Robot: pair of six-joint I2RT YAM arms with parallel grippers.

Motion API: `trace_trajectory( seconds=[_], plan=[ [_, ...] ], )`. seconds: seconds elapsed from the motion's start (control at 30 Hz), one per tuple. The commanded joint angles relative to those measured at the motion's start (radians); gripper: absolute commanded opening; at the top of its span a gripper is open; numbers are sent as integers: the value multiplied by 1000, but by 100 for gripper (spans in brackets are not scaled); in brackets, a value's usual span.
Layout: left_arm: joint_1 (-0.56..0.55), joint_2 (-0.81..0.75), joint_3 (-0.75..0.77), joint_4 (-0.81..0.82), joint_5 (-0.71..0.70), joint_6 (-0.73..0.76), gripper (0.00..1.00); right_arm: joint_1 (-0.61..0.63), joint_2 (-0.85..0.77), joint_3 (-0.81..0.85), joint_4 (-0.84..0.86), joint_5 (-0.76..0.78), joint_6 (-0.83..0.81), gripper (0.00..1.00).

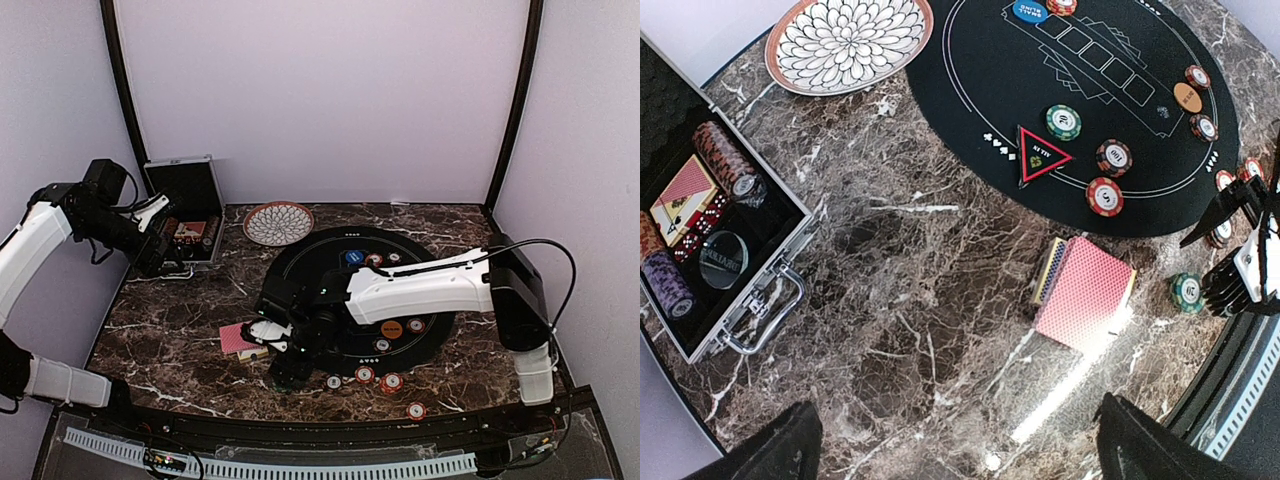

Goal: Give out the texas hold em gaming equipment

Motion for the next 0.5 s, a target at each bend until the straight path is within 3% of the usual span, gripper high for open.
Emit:
trace_trajectory(
  seconds=[0.0, 0.47],
  plan=[
    [-5, -33, 13, -37, 16, 14, 99, 8, 26, 12, 25, -34, -15, 74],
    [-6, -37, 17, -42, 14, 12, 99, 26, 93, 43, 21, -23, -38, 73]
  ],
)
